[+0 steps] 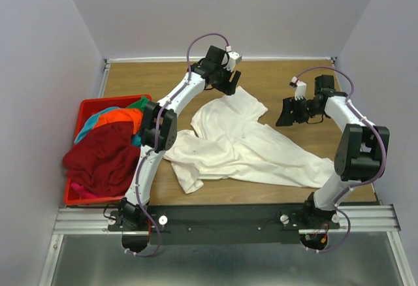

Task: Fold and stack the t-shirts
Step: Flatten the tshirt out

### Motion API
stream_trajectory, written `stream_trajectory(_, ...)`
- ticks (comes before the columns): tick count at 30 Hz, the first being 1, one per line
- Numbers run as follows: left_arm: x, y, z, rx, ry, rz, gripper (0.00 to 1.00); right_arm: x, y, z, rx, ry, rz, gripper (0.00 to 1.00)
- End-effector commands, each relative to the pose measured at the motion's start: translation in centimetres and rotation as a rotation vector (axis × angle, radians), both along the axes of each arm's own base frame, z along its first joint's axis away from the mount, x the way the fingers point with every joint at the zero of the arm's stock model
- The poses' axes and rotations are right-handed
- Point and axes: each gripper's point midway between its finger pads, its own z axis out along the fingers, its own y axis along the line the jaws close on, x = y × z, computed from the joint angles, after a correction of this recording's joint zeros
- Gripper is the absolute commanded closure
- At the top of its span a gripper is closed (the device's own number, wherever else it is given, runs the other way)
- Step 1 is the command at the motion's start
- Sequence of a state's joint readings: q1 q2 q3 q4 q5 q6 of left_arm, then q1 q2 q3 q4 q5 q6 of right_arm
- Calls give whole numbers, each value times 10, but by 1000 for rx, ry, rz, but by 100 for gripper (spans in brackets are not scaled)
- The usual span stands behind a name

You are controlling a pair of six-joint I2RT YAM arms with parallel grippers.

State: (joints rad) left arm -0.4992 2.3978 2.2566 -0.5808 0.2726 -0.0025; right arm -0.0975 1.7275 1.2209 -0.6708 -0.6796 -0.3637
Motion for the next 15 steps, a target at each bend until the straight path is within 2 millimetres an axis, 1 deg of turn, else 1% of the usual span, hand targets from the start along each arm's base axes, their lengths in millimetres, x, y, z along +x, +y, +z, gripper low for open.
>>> stream_trajectory(1, 4, 32, -11, 126, -8, 5, 21, -15, 8, 9, 30, -42, 52, 22)
stream_trajectory(2, 4, 35, -10, 137, -12, 5, 21, -16, 7, 15, 26, -62, 52, 22)
stream_trajectory(7, 6, 58, -4, 110, -7, 4, 21, -26, 10, 16, 62, -79, 76, 21)
stream_trajectory(11, 9, 61, -2, 98, -1, 1, 21, -27, 12, 14, 78, -73, 88, 21)
stream_trajectory(15, 9, 57, -8, 82, 15, -12, 21, -29, 15, 18, 95, -81, 95, 21)
